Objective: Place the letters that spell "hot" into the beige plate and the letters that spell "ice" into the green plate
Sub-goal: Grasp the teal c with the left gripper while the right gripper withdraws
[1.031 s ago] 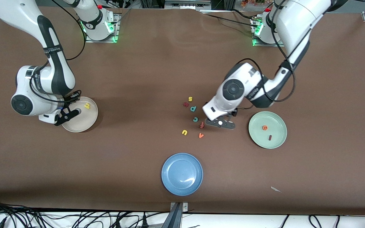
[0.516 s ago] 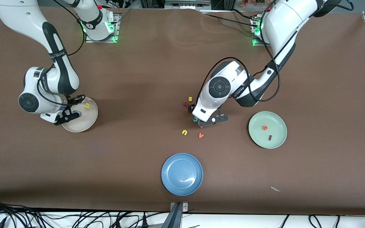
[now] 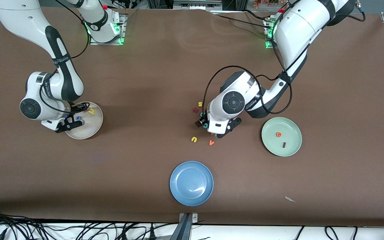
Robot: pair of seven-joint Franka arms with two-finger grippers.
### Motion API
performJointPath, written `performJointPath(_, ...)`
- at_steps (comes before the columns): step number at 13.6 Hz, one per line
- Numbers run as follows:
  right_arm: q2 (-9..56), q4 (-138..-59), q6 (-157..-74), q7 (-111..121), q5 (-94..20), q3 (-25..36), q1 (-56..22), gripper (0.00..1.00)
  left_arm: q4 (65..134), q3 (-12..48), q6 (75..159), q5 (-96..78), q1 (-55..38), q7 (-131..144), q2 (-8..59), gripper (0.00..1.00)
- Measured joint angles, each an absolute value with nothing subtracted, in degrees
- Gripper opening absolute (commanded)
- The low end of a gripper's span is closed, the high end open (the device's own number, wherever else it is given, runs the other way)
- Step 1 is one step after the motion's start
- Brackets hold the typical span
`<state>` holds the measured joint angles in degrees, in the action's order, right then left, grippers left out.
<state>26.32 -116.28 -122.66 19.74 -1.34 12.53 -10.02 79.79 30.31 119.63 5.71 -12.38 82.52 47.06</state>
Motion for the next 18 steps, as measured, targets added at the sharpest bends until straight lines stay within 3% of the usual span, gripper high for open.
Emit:
performJointPath(5, 25.03, -102.57, -107.02, 11.07, -1.34, 12.51, -10.13, 0.59, 74.14, 21.73, 119.64, 5.71, -19.56, 87.60, 52.44, 1.00)
performJointPath(7, 24.50, -96.10, -101.80, 10.06, -1.34, 12.53, -10.05, 0.66, 73.71, 20.95, 119.64, 5.71, -19.93, 87.86, 53.78, 0.89)
performJointPath(9, 24.40, -91.00, -99.23, 8.90, -1.34, 12.56, -9.93, 0.84, 73.62, 20.94, 119.63, 5.71, -20.09, 88.00, 54.07, 0.71)
performJointPath(10, 24.41, -89.14, -98.73, 8.41, -1.34, 12.62, -9.85, 0.98, 73.62, 20.94, 119.61, 5.71, -20.34, 88.02, 54.14, 0.60)
performJointPath(13, 24.28, -83.91, -98.32, 7.92, -1.34, 12.93, -9.79, 1.00, 73.61, 20.92, 119.97, 5.71, -20.94, 88.08, 55.03, 0.57)
performJointPath(16, 22.47, -80.70, -97.63, 7.74, -1.34, 12.99, -9.76, 1.00, 73.61, 20.80, 121.20, 5.71, -21.01, 88.09, 55.82, 0.26)
performJointPath(18, 20.55, -80.51, -97.48, 7.35, -1.34, 12.99, -9.75, 1.00, 73.45, 20.79, 121.38, 5.71, -21.01, 88.09, 55.83, 0.19)
